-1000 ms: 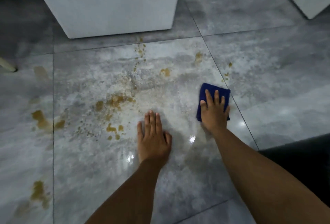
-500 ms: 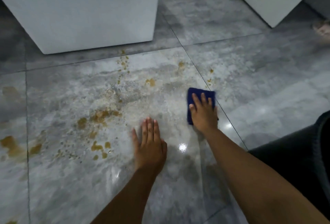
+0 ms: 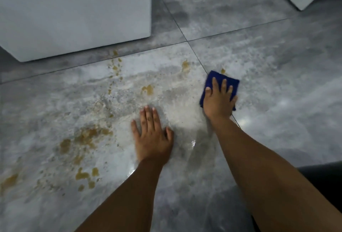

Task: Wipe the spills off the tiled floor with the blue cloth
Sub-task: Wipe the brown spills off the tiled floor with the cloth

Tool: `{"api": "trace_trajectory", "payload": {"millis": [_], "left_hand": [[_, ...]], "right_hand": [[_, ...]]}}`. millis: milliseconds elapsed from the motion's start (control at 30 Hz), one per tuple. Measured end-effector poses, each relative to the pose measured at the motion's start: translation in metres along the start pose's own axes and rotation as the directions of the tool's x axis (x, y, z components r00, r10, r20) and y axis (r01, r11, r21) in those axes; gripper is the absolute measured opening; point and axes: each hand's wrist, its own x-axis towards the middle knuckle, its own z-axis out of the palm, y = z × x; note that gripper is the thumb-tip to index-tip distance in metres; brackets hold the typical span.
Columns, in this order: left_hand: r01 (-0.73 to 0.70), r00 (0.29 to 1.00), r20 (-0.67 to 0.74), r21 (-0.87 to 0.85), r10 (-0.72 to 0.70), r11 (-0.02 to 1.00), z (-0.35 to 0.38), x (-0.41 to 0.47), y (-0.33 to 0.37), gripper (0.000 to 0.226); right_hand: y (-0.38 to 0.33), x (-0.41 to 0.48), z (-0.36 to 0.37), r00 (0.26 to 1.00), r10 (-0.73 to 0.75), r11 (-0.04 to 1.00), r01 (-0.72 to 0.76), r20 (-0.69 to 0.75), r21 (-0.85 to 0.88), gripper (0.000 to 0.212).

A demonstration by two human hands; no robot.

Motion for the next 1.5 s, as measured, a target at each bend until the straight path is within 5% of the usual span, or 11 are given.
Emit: {"api": "trace_trajectory", "payload": {"millis": [133, 400, 600, 667, 767, 867, 934, 1034, 1134, 1267, 1501], "left_hand": [[0.019, 0.999, 0.049, 0.014, -0.02, 1.0, -0.003, 0.0, 0.001, 0.071], [-0.003, 1.0, 0.017, 0.023, 0.002, 1.0, -0.001, 0.002, -0.001, 0.071], [-0.003, 1.0, 0.01, 0.025, 0.002, 1.0, 0.0, 0.002, -0.001, 0.072], [0.005, 1.0, 0.027, 0.024, -0.006, 1.0, -0.003, 0.004, 0.001, 0.073], [0.004, 0.999, 0.049, 0.028, -0.005, 1.0, -0.005, 0.003, 0.0, 0.073], [0.0, 0.999, 0.036, 0.038, -0.002, 0.999, -0.006, 0.001, -0.001, 0.072], [-0.002, 1.0, 0.018, 0.045, 0.001, 0.999, -0.004, 0.002, 0.001, 0.072], [0.005, 1.0, 0.004, 0.035, -0.005, 0.999, -0.002, 0.004, 0.001, 0.072], [0.009, 1.0, 0.005, 0.04, -0.009, 0.999, -0.002, 0.006, 0.0, 0.072], [0.019, 1.0, 0.008, 0.021, -0.02, 1.0, -0.002, 0.005, -0.001, 0.073], [0.022, 1.0, 0.011, 0.023, -0.023, 0.999, -0.002, 0.009, 0.001, 0.072]], "right_hand": [[-0.006, -0.044, 0.014, 0.987, 0.159, 0.987, -0.159, -0.014, 0.031, 0.053], [-0.036, 0.053, -0.018, 0.944, -0.257, 0.958, 0.277, 0.209, -0.072, 0.054], [0.024, 0.065, -0.023, 0.991, 0.125, 0.991, -0.127, 0.044, 0.047, 0.055], [0.018, 0.033, -0.014, 0.988, 0.154, 0.986, -0.154, 0.013, 0.056, 0.054], [-0.024, -0.009, 0.004, 0.985, -0.168, 0.986, 0.169, 0.026, -0.011, 0.053], [-0.073, -0.003, 0.012, 0.816, -0.543, 0.827, 0.56, 0.199, -0.041, 0.052], [-0.094, 0.03, 0.01, 0.76, -0.605, 0.775, 0.631, 0.237, -0.043, 0.052], [-0.092, 0.073, 0.007, 0.84, -0.513, 0.848, 0.528, 0.174, -0.045, 0.053], [-0.057, 0.073, 0.004, 0.97, -0.24, 0.971, 0.24, 0.049, -0.004, 0.054], [-0.035, 0.004, 0.008, 0.999, -0.004, 0.999, 0.003, 0.038, 0.032, 0.054], [-0.081, 0.025, 0.01, 0.886, -0.43, 0.896, 0.442, 0.172, -0.038, 0.054]]}}
